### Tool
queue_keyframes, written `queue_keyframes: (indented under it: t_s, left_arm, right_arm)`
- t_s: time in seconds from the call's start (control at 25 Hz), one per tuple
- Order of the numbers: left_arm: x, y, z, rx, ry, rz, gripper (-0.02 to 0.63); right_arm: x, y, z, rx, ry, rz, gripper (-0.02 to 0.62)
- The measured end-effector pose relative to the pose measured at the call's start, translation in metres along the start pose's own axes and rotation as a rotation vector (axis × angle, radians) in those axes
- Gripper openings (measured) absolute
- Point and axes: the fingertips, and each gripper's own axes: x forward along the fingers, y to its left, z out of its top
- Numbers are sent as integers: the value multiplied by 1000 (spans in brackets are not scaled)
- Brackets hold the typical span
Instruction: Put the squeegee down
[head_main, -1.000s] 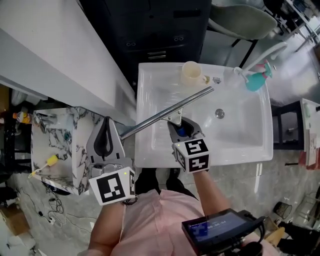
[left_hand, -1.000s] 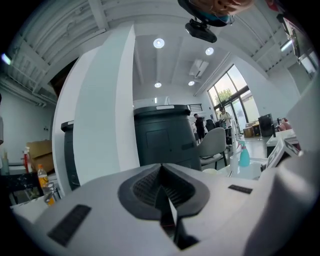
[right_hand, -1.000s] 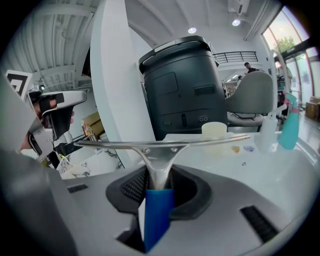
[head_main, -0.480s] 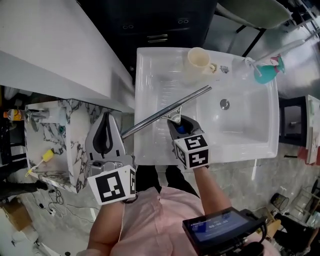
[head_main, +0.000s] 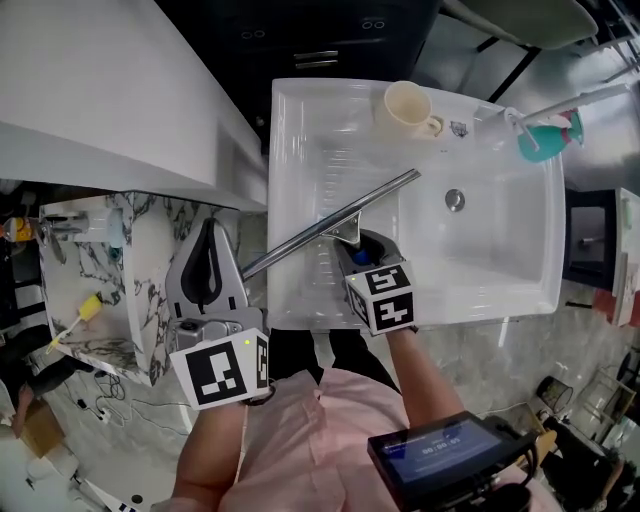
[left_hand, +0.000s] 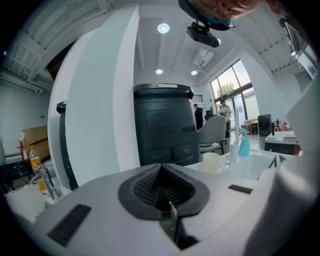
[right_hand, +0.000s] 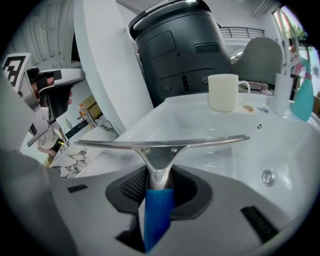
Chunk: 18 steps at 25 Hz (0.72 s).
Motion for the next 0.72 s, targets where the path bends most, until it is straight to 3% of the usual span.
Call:
queue_keyframes:
  t_s: [0.56,0.72]
  left_arm:
    - [6,0,-5,-11,5,-10,9]
    - [6,0,-3,-12,3,-9,9]
  right_arm:
    - [15,3,-13,-16,126,16,120]
    - [16,8,-15,-25,145,42,174]
